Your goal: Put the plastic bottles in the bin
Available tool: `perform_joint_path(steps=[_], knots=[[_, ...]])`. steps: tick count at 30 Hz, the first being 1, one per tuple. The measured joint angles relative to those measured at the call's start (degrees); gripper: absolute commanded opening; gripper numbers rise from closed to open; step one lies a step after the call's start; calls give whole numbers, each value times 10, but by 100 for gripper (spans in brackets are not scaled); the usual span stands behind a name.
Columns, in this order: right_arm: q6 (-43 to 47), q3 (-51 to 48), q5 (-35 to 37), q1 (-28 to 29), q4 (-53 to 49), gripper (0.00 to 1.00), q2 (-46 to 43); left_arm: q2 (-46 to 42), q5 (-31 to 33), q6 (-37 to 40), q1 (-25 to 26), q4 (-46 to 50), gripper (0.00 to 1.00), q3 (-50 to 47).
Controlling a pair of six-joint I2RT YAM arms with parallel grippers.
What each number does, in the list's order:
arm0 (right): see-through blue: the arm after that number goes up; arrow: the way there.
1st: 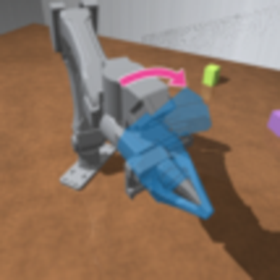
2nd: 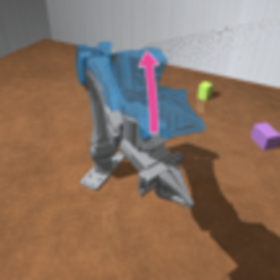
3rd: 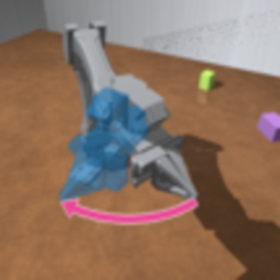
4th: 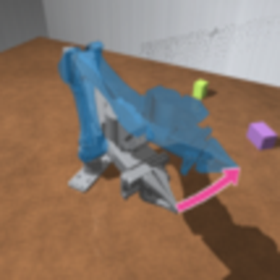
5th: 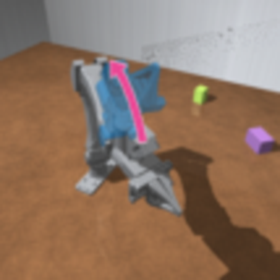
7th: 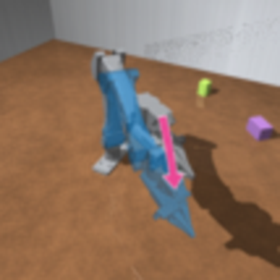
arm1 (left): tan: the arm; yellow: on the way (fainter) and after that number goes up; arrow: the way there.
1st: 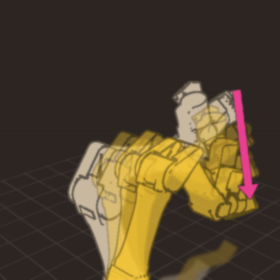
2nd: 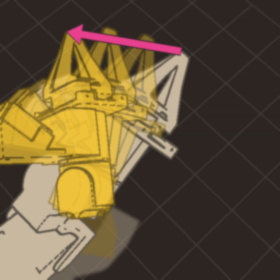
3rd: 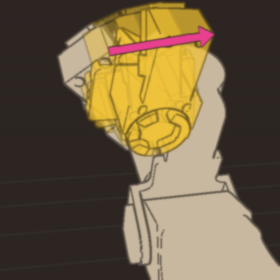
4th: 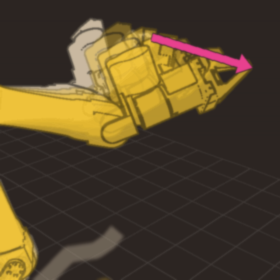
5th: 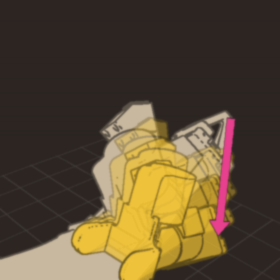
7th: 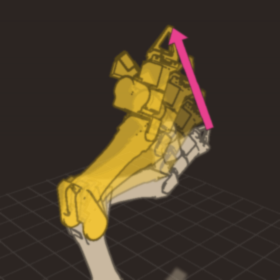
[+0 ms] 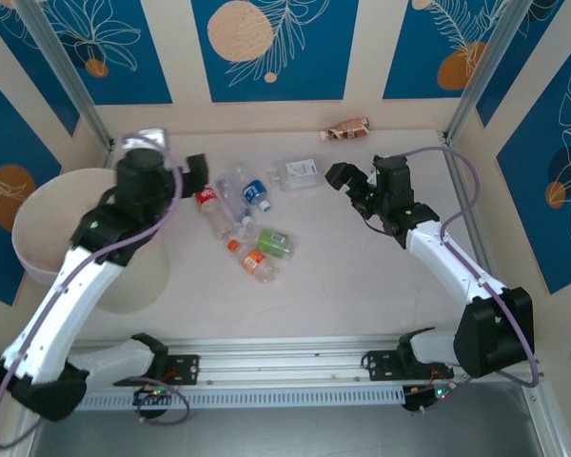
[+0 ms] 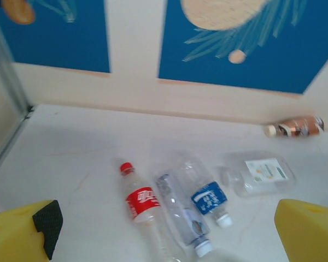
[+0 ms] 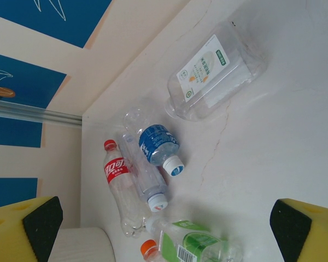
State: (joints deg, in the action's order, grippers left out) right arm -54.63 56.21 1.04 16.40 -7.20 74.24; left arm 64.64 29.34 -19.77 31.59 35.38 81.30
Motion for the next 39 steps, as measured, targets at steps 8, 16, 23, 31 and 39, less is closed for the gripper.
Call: perform_joint_path(steps=[8,16,23,31,39], knots=[[2,0,0,-7,-8,100,0,149,34,2,105,-32,100,6],[4,0,0,-11,-10,100,0,166,11,-135,103,-43,100,-83],[4,0,-3,-12,-11,100,12,222,-40,-235,37,-38,100,-129],[4,0,-7,-12,-14,100,13,283,-76,-238,-59,-79,95,-143],[6,0,-7,-12,-26,100,13,301,-99,-238,-72,-132,94,-185]])
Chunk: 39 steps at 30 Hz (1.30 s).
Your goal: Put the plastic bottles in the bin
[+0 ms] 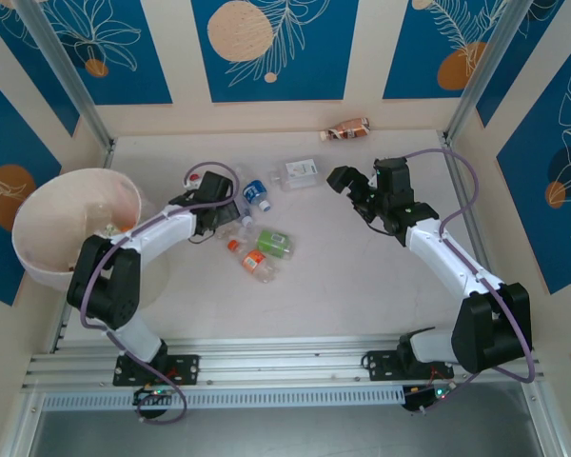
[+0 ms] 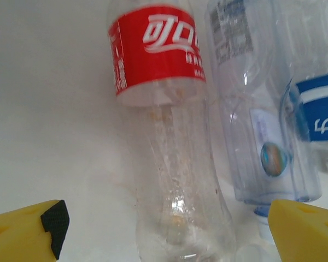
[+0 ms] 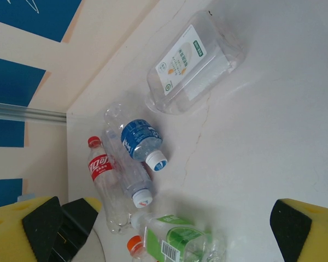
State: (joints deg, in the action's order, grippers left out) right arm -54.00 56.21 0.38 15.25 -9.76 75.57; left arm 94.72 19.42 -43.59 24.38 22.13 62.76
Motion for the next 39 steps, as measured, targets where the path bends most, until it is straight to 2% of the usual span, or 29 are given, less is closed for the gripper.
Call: perform_joint_path(steps=[8,16,23,28,39], knots=[[0,0,-3,0,-2,100,0,0,-45,15,0,-112,89,-109],[0,0,-7,0,-2,100,1,38,-68,27,0,-179,84,-118],[1,0,-9,0,-2,100,2,48,-85,40,0,-208,73,-118],[5,0,-10,0,-4,100,6,43,-92,49,0,-214,61,-126],[32,0,-34,0,19,100,16,-30,-130,65,0,-192,36,-132]])
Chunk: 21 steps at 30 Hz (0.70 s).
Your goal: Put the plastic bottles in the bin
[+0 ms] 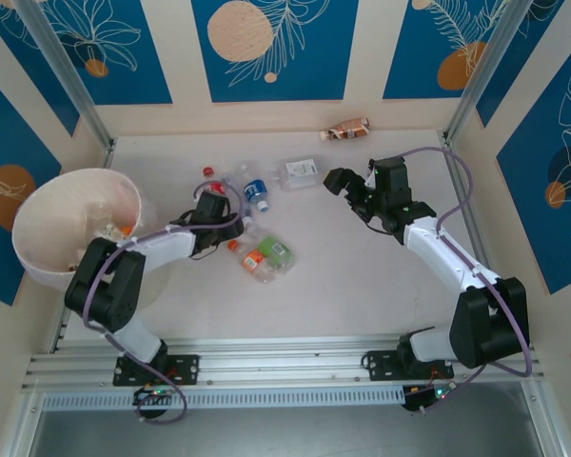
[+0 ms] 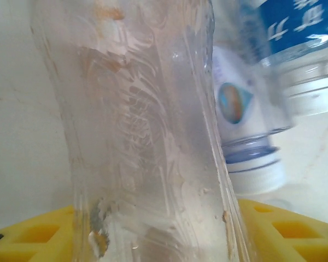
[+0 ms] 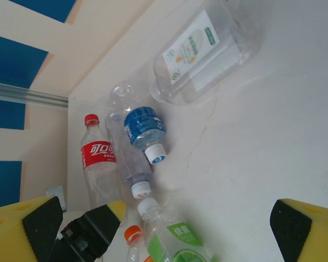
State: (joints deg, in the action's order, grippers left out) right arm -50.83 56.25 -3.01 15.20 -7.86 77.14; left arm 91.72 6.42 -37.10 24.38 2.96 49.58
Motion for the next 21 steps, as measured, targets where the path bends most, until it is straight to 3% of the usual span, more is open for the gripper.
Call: perform_joint_path(steps=[7,11,21], knots=[[10,0,-7,1,31,100,0,-108,-27,0,0,27,19,0],[9,0,-7,2,37,100,0,-172,-80,12,1,39,0,9],[5,0,-10,2,38,100,10,-342,-167,98,1,87,0,51]])
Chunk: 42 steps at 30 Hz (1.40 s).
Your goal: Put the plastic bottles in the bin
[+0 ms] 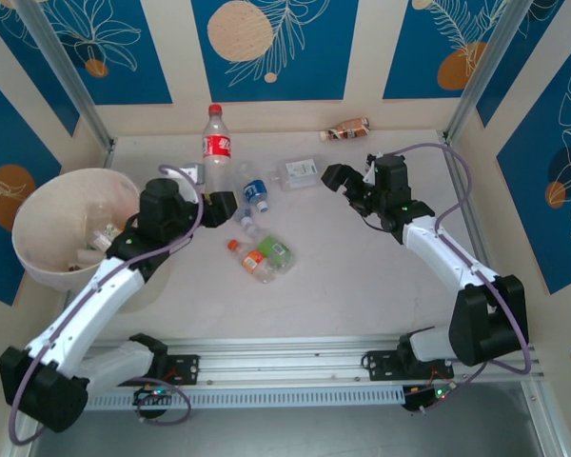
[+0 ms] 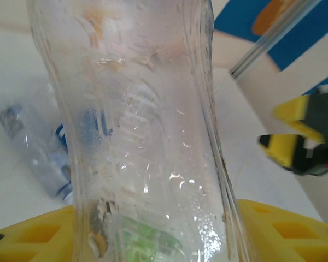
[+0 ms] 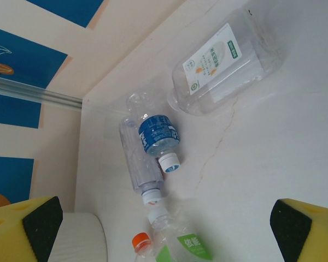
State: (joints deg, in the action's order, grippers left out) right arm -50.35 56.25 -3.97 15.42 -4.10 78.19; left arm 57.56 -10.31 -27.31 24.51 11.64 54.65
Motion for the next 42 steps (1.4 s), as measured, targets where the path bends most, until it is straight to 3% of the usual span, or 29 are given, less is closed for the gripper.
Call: perform_joint_path(steps=[5,9,21,27,34,42], knots=[[-5,0,-2,3,0,100,8,-56,-6,51,0,25,0,56],[-7,0,-2,5,0,100,8,-78,56,83,0,49,0,104],[-7,0,-2,5,-6,100,8,-109,475,140,-2,104,0,103],[-7,0,-2,5,-11,100,8,-112,651,95,-32,168,0,98],[-7,25,-7,5,-16,100,26,-114,710,9,-94,260,0,89],[-7,48,-21,7,-15,100,51,-112,725,-9,-196,297,5,44]])
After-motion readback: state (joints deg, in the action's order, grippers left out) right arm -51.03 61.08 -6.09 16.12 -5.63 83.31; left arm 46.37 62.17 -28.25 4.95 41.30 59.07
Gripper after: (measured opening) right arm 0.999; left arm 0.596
